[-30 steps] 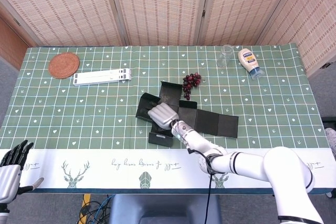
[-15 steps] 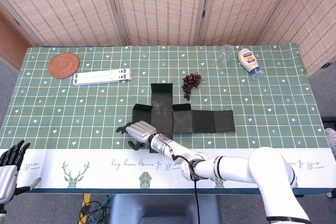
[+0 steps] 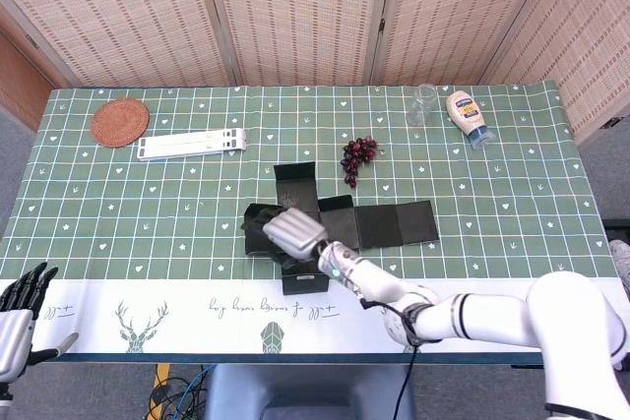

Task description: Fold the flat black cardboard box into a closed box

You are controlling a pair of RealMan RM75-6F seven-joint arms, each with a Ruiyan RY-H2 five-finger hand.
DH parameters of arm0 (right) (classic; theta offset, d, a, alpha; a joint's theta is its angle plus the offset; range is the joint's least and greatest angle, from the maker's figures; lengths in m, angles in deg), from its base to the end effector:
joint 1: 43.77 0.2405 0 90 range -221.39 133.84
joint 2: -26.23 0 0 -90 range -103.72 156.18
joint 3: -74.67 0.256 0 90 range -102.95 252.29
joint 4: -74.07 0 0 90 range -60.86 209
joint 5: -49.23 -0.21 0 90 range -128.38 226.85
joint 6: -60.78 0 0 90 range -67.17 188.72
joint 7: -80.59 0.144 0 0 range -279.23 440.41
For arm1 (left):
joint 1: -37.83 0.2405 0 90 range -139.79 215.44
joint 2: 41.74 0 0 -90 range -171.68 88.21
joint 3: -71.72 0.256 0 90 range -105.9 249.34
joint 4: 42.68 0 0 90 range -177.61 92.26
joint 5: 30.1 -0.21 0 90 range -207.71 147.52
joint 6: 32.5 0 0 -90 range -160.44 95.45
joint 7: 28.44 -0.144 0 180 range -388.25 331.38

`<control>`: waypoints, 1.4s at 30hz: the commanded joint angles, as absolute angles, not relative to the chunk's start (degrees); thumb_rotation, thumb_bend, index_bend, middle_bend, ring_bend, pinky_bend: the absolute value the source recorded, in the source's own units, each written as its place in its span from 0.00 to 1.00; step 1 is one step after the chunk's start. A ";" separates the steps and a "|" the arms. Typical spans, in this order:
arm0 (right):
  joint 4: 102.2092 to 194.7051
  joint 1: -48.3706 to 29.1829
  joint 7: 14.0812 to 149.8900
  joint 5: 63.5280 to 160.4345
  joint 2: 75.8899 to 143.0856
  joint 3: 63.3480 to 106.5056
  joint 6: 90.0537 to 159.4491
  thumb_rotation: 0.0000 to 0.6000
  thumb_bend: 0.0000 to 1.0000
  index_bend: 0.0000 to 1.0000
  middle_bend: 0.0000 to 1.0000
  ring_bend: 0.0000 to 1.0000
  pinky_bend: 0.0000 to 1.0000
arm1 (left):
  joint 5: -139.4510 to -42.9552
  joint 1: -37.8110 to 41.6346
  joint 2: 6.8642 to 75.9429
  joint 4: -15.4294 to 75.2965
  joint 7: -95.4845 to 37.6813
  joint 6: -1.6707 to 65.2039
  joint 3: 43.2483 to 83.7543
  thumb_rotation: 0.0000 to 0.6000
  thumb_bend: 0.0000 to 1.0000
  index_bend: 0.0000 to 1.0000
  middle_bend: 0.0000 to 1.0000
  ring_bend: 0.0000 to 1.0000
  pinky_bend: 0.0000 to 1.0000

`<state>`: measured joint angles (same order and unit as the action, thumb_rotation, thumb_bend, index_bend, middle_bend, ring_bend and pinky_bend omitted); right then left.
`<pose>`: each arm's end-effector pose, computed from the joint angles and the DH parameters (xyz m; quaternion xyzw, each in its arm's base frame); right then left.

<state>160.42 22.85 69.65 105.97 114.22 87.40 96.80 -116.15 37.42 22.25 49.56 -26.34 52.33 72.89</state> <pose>-0.0036 -0.3617 -0.0473 0.8329 -0.3592 0.3598 0.2187 -0.3292 0.1408 0.1501 -0.5848 -0.4411 -0.3529 0.5822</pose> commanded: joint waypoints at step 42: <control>149.37 17.55 64.62 95.18 113.60 80.50 94.77 1.00 0.29 0.01 0.14 0.13 0.16 | -116.12 37.33 22.65 50.37 -27.70 51.78 73.19 1.00 0.14 0.03 0.00 0.00 0.08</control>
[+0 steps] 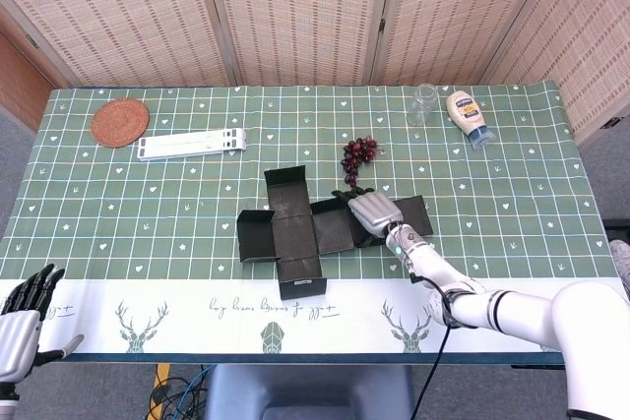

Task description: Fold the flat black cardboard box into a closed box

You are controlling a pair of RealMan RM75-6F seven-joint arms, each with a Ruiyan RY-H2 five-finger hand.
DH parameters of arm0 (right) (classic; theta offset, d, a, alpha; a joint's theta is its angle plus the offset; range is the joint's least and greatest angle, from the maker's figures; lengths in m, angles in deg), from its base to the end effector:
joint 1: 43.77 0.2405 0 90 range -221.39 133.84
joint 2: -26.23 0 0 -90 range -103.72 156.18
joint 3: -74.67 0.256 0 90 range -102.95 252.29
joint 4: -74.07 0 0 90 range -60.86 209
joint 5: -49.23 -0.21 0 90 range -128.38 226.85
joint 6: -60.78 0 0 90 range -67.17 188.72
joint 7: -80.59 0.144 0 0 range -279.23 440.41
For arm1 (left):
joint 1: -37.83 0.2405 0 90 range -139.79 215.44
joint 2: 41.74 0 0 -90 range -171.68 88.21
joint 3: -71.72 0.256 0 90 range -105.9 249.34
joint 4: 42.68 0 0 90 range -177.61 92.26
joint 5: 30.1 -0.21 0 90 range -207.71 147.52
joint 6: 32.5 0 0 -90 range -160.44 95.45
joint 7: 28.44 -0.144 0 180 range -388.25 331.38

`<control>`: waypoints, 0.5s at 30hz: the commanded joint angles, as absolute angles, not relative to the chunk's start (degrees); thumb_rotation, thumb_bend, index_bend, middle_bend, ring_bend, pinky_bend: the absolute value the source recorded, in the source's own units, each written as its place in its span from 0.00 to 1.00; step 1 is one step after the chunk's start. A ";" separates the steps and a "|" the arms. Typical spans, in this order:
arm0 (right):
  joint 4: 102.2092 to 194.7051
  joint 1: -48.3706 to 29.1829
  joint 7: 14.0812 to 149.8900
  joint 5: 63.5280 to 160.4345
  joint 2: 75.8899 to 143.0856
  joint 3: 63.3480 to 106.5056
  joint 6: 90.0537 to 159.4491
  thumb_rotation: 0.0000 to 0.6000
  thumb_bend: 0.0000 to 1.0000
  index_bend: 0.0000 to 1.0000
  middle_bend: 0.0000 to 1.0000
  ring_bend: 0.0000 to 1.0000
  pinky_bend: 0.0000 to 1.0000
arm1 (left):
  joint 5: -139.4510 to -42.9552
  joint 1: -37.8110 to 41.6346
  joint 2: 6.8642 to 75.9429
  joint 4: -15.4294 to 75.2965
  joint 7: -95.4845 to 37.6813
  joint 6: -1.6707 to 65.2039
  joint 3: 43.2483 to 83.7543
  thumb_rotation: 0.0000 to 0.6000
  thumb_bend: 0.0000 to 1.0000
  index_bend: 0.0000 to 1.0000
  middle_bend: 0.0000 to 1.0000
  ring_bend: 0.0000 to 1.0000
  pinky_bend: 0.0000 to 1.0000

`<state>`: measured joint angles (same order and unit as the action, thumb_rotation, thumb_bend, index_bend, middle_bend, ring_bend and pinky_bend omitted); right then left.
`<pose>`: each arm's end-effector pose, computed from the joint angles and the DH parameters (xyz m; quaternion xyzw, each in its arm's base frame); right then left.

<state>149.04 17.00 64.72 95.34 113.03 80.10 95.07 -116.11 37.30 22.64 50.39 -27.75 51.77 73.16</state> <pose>-0.1251 -0.4016 -0.0332 0.7993 -0.4142 0.2498 0.3565 -0.3263 0.1403 0.1446 -0.5891 -0.4438 -0.3479 0.5787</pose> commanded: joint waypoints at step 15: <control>157.69 19.69 63.67 96.38 111.93 83.02 98.35 1.00 0.32 0.00 0.14 0.13 0.16 | -116.57 37.25 21.71 49.45 -26.22 52.94 72.37 1.00 0.14 0.03 0.00 0.00 0.08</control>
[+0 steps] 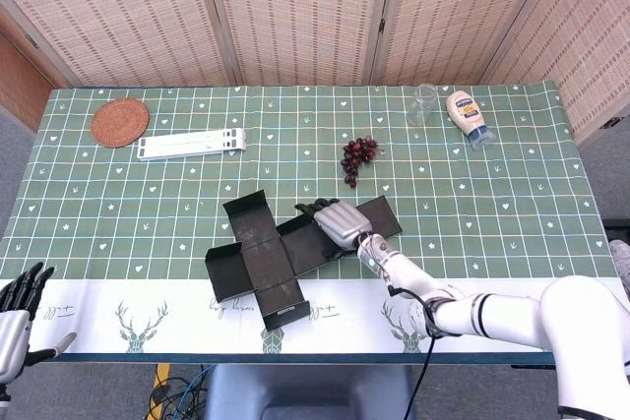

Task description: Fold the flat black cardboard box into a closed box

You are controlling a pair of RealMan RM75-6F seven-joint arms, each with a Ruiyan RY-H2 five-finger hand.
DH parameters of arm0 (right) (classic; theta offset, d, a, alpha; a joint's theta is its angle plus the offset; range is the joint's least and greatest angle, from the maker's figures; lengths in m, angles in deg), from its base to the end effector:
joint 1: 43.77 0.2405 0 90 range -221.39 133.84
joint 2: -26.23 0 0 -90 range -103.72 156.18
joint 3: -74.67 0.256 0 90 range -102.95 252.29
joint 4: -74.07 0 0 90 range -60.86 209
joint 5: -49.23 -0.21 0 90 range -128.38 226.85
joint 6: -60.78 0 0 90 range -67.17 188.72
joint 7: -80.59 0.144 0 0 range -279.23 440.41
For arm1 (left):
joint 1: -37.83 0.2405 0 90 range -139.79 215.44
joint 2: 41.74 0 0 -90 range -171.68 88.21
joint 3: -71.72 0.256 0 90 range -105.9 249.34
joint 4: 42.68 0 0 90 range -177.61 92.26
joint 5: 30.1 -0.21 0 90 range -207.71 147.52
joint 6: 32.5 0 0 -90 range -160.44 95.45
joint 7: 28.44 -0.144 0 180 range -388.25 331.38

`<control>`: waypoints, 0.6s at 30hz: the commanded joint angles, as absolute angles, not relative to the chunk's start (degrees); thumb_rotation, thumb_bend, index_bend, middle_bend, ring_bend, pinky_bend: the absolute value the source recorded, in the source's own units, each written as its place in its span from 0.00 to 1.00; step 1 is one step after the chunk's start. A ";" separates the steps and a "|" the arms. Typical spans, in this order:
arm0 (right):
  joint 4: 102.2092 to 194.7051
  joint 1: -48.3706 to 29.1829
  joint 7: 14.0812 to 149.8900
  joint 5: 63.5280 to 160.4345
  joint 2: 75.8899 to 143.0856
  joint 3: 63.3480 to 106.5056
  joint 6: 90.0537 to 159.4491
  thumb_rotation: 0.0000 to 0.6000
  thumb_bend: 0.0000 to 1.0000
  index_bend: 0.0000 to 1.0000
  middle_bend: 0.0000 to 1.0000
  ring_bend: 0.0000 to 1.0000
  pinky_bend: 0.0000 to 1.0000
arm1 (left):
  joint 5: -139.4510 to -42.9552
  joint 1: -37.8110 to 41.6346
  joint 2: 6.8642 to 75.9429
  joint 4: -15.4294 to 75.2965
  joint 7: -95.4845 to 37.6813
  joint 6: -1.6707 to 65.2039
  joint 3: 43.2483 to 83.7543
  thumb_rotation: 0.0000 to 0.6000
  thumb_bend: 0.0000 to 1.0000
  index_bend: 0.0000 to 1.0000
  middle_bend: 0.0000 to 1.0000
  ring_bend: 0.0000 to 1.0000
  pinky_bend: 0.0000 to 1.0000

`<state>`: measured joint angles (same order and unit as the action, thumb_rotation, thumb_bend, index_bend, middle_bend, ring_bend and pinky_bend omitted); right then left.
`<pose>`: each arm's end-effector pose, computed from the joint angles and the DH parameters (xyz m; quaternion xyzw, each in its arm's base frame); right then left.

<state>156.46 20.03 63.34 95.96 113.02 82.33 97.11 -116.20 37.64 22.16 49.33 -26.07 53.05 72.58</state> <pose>-0.0720 -0.3810 -0.0433 0.8179 -0.3957 0.2879 0.3027 -0.3296 0.1410 0.1533 -0.5812 -0.4364 -0.3572 0.5866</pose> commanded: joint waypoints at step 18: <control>145.16 33.26 57.73 88.42 122.08 85.47 91.92 1.00 0.42 0.00 0.14 0.13 0.16 | -118.57 36.65 20.36 51.47 -27.00 53.01 72.97 1.00 0.14 0.03 0.00 0.00 0.08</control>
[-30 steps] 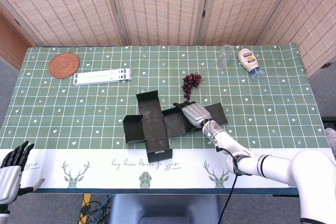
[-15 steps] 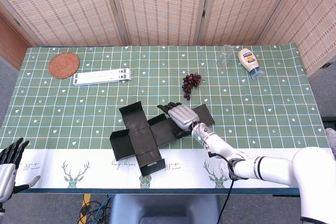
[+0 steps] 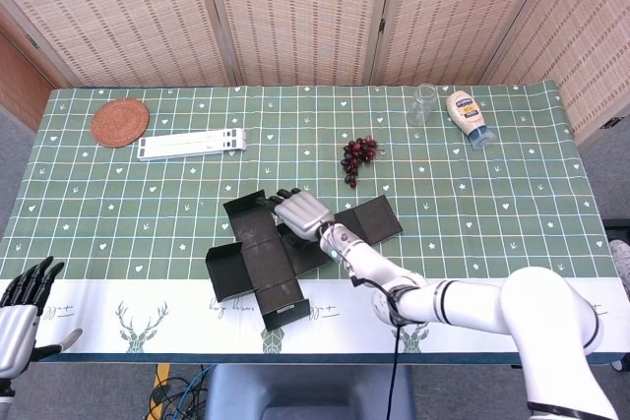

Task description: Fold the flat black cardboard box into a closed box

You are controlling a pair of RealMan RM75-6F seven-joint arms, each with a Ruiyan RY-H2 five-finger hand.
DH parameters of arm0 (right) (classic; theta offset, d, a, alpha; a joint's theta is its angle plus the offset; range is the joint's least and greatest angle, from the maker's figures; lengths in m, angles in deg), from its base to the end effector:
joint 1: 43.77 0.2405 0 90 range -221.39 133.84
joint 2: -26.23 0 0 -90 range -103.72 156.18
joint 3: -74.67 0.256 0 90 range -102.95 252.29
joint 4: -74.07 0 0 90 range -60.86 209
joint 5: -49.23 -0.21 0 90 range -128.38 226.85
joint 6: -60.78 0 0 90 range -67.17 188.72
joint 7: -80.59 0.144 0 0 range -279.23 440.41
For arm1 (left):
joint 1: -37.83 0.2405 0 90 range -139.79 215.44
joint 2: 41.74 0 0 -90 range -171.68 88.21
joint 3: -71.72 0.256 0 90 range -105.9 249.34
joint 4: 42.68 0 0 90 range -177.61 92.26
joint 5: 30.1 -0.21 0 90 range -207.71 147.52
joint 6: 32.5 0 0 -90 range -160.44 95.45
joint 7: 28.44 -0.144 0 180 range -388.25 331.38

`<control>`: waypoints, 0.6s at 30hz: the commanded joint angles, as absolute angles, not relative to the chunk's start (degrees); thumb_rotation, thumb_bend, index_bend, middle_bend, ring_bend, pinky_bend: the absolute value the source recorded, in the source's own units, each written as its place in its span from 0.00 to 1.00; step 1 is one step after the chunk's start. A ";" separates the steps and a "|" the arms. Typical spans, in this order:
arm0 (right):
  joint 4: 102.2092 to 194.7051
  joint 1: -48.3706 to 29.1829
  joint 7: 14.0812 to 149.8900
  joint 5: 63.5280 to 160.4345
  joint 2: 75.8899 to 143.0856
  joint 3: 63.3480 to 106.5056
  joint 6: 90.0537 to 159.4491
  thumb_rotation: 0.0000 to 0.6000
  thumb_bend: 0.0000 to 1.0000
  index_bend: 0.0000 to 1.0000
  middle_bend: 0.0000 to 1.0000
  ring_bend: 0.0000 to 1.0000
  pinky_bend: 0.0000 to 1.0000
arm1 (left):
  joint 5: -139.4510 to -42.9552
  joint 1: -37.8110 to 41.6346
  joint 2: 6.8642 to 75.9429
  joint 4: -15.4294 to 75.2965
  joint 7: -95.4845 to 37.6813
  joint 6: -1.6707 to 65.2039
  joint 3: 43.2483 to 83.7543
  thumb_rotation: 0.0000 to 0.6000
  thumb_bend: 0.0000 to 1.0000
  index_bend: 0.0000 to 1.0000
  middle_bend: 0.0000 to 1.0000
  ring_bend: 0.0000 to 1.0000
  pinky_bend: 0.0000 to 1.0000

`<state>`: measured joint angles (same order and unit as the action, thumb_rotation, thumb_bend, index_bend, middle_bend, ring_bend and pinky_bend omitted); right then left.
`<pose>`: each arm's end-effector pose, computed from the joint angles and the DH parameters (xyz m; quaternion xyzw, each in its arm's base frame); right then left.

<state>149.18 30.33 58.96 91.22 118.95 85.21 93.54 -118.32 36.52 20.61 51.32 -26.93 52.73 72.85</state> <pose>-0.0019 -0.3975 -0.0684 0.8449 -0.3402 0.2983 0.2854 -0.3179 0.1463 0.1553 -0.6004 -0.4244 -0.3641 0.5717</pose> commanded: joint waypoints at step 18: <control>124.08 44.16 58.36 78.38 134.06 85.92 84.15 1.00 0.42 0.00 0.14 0.13 0.16 | -118.86 38.30 19.05 52.13 -26.42 55.15 73.65 1.00 0.14 0.03 0.00 0.00 0.08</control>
